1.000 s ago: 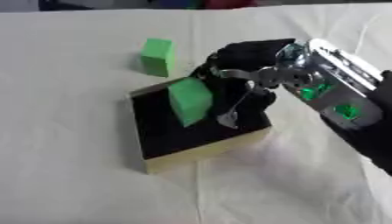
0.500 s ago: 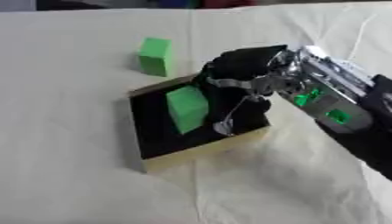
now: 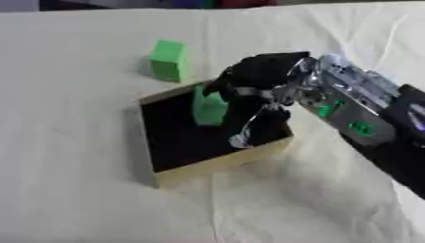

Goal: Pick up objects on the table and place them in the box.

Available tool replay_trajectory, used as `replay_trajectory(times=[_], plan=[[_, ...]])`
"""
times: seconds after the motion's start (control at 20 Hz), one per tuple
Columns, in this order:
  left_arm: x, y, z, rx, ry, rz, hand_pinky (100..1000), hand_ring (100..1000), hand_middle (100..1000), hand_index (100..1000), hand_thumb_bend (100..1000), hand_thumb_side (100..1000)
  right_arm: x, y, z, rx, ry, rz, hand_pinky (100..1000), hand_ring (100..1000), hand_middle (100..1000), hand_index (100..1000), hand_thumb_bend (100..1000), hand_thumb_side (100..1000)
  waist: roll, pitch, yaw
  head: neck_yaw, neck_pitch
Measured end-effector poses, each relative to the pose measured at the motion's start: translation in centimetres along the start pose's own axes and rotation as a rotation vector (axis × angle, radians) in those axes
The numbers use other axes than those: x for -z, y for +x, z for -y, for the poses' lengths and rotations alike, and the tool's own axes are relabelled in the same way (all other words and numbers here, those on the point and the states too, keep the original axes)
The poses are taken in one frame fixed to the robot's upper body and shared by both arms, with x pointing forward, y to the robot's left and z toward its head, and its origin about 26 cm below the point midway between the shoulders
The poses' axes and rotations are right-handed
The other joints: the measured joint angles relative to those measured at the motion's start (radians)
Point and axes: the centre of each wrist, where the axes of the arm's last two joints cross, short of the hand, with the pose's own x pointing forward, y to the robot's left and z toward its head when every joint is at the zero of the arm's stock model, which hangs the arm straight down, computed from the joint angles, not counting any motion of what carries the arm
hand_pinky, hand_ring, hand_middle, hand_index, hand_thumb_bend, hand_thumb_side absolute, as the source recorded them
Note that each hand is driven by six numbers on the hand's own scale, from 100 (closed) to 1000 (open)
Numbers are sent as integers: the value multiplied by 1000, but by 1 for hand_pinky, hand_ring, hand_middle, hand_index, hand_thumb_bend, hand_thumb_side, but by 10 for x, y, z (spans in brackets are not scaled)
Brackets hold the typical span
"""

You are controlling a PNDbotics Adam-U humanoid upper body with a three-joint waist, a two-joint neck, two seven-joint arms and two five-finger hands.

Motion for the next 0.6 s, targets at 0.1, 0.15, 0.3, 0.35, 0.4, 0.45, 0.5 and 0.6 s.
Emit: replay_trajectory(times=[0.1, 0.15, 0.3, 0.35, 0.4, 0.45, 0.5, 0.6], plan=[[0, 0, 0, 0, 0, 0, 792, 699, 716, 902, 310, 825, -1, 0, 1, -3, -8, 1, 837, 838, 708, 995, 323, 603, 0, 0, 0, 0, 0], [0, 0, 0, 0, 0, 0, 792, 699, 716, 902, 310, 825, -2, 0, 2, -5, -13, 2, 837, 838, 708, 996, 324, 603, 0, 0, 0, 0, 0], [0, 0, 0, 0, 0, 0, 792, 699, 716, 902, 311, 824, -4, 1, 5, -9, -28, 3, 837, 836, 705, 993, 315, 607, 0, 0, -1, 0, 0], [0, 0, 0, 0, 0, 0, 792, 699, 716, 902, 311, 824, -5, 1, 6, -9, -35, 2, 837, 835, 703, 991, 309, 607, 0, 0, -1, 0, 0], [0, 0, 0, 0, 0, 0, 791, 699, 716, 902, 312, 824, -7, 2, 8, -9, -43, 0, 837, 833, 699, 987, 297, 609, 0, 0, -1, 0, 0], [0, 0, 0, 0, 0, 0, 791, 699, 716, 902, 312, 824, -8, 2, 9, -7, -53, -3, 837, 832, 699, 987, 296, 609, 0, 0, -1, 0, 0], [0, 0, 0, 0, 0, 0, 791, 699, 716, 902, 311, 824, -9, 2, 10, -6, -64, -5, 837, 830, 695, 984, 287, 608, 0, 0, -1, 0, 0], [0, 0, 0, 0, 0, 0, 791, 699, 716, 902, 310, 826, -13, 3, 14, -2, -92, -9, 836, 822, 684, 977, 260, 617, 0, 0, -3, 0, 0]])
